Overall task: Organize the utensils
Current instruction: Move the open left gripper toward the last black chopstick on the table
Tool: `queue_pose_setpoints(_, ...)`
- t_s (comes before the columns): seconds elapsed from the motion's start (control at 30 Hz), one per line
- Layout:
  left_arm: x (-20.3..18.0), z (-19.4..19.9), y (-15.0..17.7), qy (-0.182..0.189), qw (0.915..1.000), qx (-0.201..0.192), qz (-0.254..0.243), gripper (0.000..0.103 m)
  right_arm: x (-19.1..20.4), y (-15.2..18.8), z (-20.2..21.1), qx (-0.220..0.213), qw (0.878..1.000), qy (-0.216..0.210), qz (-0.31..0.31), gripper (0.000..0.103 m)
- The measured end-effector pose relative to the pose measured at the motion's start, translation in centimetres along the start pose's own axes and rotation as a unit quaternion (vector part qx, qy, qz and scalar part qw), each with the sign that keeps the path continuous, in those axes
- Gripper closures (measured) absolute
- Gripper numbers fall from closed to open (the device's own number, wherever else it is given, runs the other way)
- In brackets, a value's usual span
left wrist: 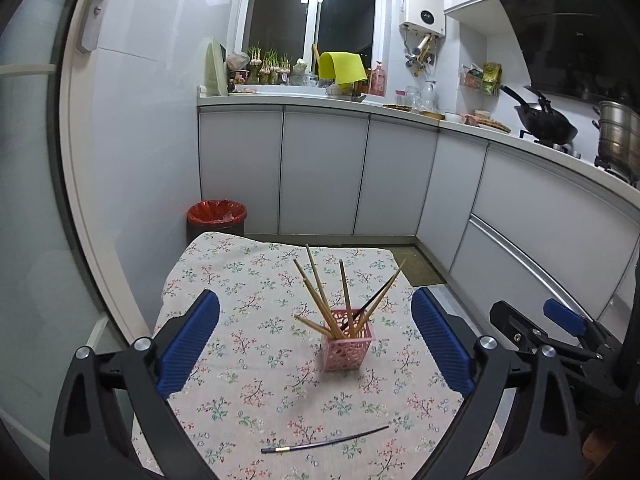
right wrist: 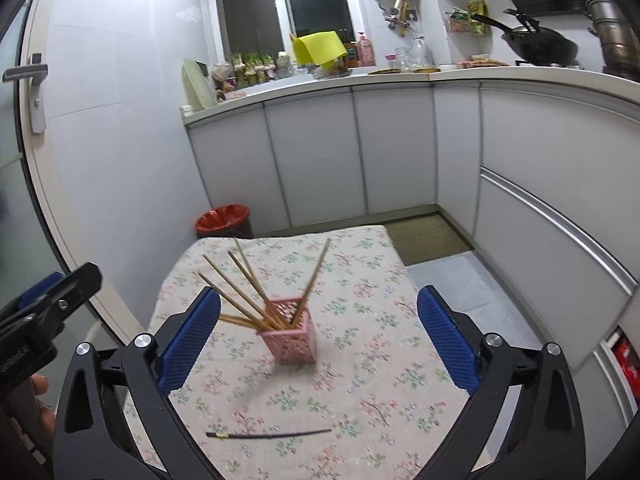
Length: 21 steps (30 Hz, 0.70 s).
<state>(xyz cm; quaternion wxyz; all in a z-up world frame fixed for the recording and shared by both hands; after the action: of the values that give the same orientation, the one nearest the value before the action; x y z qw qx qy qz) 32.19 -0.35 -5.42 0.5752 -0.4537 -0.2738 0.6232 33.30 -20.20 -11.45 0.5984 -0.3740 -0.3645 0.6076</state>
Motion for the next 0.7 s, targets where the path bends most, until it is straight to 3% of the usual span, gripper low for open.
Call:
queue_pose_setpoints(0.47, -0.7, 3.8, 2.9, -0.017, 0.9989, -0.028, -0.033, 0.007, -1.8, 4.2, 4.3, 0.013, 0.998, 0.059, -0.007, 0.007)
queue_pose_setpoints(0.7, -1.2, 5.3, 4.9, -0.023, 0.9983, -0.023, -0.049, 0.007, -2.0, 7.0, 6.0, 0.030, 0.997, 0.068, -0.019, 0.007)
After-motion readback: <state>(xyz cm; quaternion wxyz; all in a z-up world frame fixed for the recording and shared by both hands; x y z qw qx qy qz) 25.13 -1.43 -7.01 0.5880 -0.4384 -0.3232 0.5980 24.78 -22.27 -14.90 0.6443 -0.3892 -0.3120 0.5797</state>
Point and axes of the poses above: each gripper's, at about its wrist camera, not at the fingertips, and z roughly against the way its jaws point, x to its left, y to its underside, the point moved 9 cm from there along -z, roughly the way its jaws point, and after that the axes turned 12 degrees about z, right-handed, at the moved point
